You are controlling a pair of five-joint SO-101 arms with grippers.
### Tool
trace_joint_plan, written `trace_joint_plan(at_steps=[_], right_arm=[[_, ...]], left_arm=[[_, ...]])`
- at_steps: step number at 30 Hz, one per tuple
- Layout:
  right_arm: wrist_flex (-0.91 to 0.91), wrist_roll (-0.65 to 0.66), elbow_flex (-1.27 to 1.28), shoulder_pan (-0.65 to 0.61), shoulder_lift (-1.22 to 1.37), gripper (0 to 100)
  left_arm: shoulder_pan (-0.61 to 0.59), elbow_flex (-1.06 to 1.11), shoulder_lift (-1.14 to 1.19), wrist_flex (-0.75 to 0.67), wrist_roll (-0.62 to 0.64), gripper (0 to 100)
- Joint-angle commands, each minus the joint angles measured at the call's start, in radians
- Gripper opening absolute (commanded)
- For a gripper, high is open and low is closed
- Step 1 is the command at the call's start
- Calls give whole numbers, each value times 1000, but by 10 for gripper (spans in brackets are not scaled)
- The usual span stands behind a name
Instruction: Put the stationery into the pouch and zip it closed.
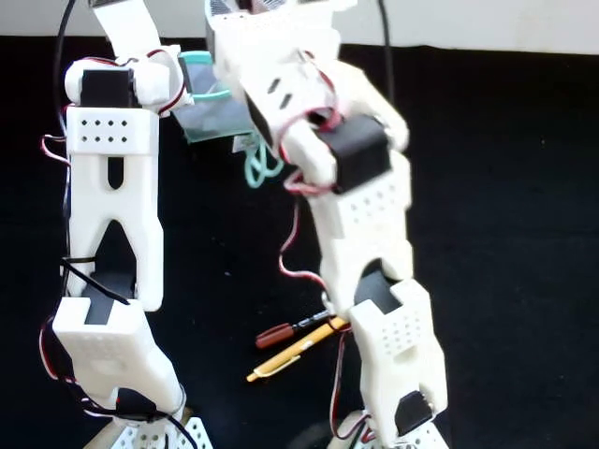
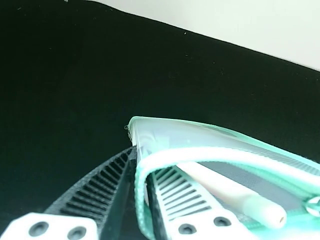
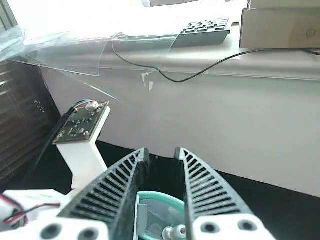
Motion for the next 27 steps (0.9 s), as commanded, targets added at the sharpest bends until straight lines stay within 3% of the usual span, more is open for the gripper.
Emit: trace_joint_plan(at_steps=[1, 10, 15, 27], right_arm=[[97, 51, -120, 1, -1, 94], [404, 80, -99, 176, 2, 94], [414, 77, -64, 271, 19, 94], [414, 77, -64, 328, 246, 92]], left_arm=[[-8, 4, 1, -12, 0, 7], [-1, -101, -12, 6, 0, 7], [33, -278, -1, 140, 0, 7], [90, -328, -5, 164, 2, 7]])
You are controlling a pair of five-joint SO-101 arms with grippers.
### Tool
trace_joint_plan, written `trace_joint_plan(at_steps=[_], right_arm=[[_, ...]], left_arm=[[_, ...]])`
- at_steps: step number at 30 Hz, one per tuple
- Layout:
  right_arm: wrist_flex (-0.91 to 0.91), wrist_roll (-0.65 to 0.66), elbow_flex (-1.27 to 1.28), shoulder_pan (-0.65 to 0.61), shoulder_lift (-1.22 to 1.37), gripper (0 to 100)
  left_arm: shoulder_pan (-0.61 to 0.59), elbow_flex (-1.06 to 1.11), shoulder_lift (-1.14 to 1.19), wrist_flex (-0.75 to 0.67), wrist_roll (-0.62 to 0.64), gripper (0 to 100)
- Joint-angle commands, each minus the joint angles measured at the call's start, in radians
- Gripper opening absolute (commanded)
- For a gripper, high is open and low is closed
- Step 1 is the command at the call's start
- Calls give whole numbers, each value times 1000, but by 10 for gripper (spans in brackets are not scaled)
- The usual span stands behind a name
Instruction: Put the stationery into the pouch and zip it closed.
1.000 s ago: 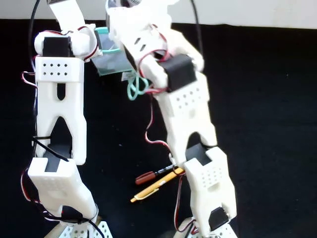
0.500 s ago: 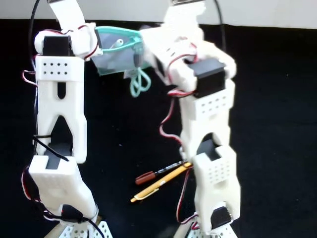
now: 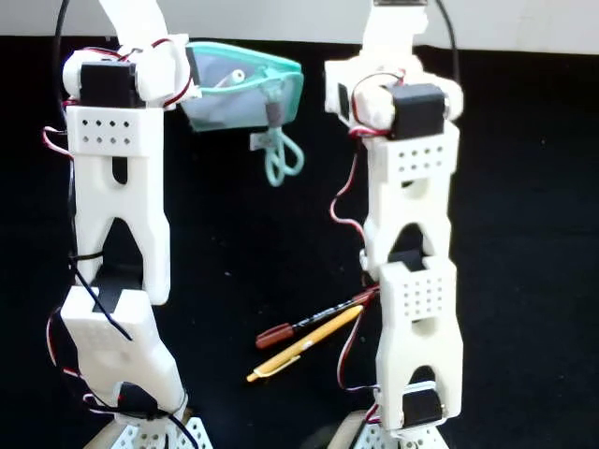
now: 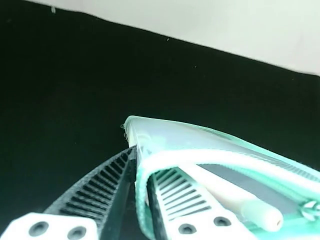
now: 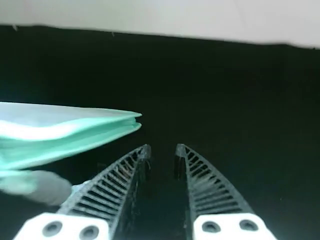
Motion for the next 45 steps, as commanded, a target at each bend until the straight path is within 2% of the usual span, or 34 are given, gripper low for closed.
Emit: trace_joint_plan(at_steps=[1, 4, 9, 14, 27, 32, 36, 39, 42, 45], right_arm=[[8, 3, -45, 10, 42, 92], [8, 3, -45, 4, 74, 92], [10, 3, -45, 28, 84, 92], [10, 8, -44, 31, 76, 92], [10, 12, -47, 68, 68, 92], [10, 104, -33, 48, -54, 94], [12, 273, 8, -27, -180, 95], [12, 437, 165, -183, -297, 95], [10, 489, 383, -295, -437, 100], [8, 503, 618, -309, -576, 159]], left_arm=[[30, -82, -12, 14, 0, 7], [30, 1, 58, -9, -3, 7], [7, -179, 44, 38, -2, 7], [96, -116, 153, 43, -48, 7], [102, -180, 249, 41, -48, 7], [74, -191, 245, 3, -48, 7], [68, -229, 252, 23, -48, 7], [68, -226, 252, 18, -48, 7], [67, -223, 254, 21, -48, 7], [45, -229, 249, 21, -48, 7]])
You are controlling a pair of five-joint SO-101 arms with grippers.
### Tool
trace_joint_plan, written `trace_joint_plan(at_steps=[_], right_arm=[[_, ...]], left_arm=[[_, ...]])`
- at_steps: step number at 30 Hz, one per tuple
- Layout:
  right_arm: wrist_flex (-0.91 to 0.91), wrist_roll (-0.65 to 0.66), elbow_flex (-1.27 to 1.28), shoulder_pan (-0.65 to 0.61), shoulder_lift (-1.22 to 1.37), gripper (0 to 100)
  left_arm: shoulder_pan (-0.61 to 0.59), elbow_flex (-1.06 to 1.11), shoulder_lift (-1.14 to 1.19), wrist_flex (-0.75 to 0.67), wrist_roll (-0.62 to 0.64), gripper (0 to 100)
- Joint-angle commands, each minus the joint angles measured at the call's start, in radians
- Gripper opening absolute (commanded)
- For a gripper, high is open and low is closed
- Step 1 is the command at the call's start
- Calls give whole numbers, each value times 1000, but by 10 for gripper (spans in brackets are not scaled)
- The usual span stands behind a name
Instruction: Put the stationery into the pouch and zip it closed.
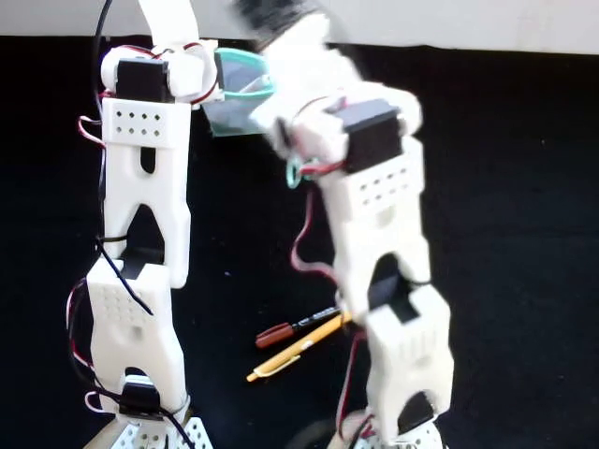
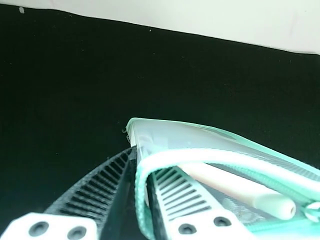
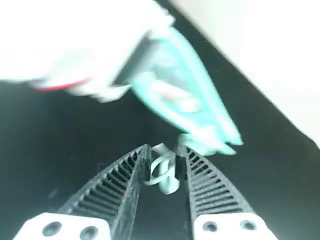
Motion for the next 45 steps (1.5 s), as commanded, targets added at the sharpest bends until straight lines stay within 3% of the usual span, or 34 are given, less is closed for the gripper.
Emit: trace_joint_plan(at_steps=[1, 8, 14, 17, 20, 25, 40, 45], right_arm=[[8, 26, 275, -18, -199, 179], [-7, 81, 895, 1, -427, 199], [-180, 109, 1314, 5, -616, 198], [-265, 169, 1511, 2, -740, 198], [-343, 199, 1661, 4, -831, 198], [-355, 209, 1755, 4, -840, 198], [-360, 203, 1761, 4, -839, 198], [-358, 203, 1768, 4, -839, 198]], left_arm=[[-28, -16, -4, -5, -8, 7], [-93, -110, -7, 35, -17, 7], [-94, -205, -7, 55, -60, 7], [-70, -236, 2, 58, -60, 7], [12, -124, 38, 83, -64, 7], [24, -153, 47, 18, -60, 7], [74, -185, 140, 55, -60, 7], [38, -317, 67, 71, -57, 7]])
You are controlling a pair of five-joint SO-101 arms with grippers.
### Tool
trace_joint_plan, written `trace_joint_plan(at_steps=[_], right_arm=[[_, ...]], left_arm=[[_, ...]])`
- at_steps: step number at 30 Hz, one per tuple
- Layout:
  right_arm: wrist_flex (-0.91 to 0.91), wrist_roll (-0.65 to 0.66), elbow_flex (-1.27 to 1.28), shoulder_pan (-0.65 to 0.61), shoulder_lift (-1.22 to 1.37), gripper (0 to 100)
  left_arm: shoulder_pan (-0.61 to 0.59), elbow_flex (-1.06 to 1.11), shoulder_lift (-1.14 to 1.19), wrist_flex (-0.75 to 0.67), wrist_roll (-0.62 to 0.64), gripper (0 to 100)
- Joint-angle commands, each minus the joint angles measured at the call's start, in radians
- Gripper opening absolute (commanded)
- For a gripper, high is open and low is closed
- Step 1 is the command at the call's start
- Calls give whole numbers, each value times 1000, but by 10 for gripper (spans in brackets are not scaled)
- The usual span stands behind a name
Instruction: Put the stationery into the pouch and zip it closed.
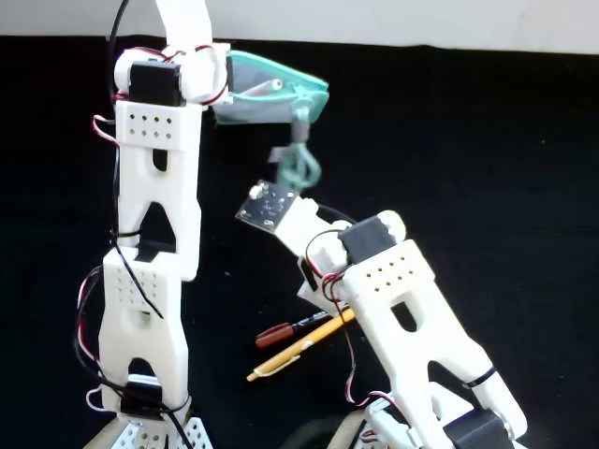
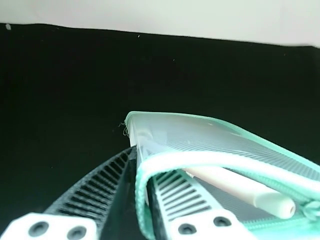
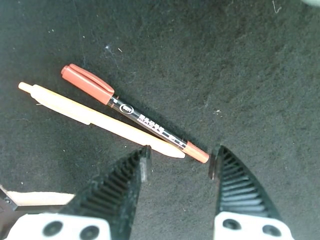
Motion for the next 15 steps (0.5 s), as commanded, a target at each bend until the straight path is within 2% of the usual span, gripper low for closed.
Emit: trace_joint_plan(at_steps=[1, 6, 11, 15], right_arm=[[-15, 6, -4, 12, -30, 198], [-15, 5, -8, 12, -30, 198], [-15, 5, -4, 10, -28, 198], [-16, 5, -4, 7, -28, 198]], left_arm=[[-2, -56, -97, 40, 2, 7], [22, 111, -220, 121, 38, 7], [13, 271, -331, 118, 40, 7], [-25, 285, -383, 94, 38, 7]])
